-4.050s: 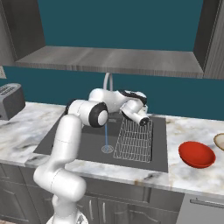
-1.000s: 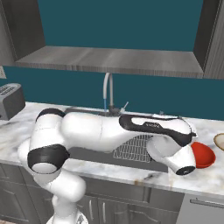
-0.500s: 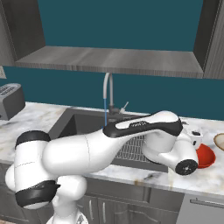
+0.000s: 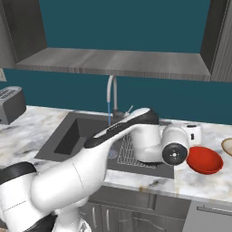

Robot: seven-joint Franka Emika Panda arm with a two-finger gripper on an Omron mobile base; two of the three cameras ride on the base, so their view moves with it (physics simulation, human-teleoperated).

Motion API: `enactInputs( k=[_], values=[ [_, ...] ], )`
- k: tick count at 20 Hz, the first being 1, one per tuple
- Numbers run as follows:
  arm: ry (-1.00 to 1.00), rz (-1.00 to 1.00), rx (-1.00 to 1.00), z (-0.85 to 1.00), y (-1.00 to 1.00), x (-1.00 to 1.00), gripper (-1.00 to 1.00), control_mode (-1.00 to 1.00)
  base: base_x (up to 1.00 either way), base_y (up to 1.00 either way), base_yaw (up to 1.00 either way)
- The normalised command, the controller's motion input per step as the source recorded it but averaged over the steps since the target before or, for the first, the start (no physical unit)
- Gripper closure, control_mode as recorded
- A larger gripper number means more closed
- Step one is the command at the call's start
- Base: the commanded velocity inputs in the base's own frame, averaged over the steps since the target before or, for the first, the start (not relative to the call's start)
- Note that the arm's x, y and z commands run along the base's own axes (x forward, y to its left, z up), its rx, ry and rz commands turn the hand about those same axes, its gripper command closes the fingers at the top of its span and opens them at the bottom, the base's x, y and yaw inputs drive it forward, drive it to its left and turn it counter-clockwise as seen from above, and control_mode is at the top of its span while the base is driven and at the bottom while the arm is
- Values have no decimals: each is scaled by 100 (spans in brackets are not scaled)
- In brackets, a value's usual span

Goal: Rinse each bowl for a few seconds and place them down in the sink or on the counter.

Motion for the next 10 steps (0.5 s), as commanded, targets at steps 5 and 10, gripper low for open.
enactInputs(
  k=[5, 10],
  values=[
    [27, -13, -18, 15, 5, 0, -100, -100, 0, 0, 0],
    [27, -17, -16, 9, 0, 0, -100, -100, 0, 0, 0]
  ],
)
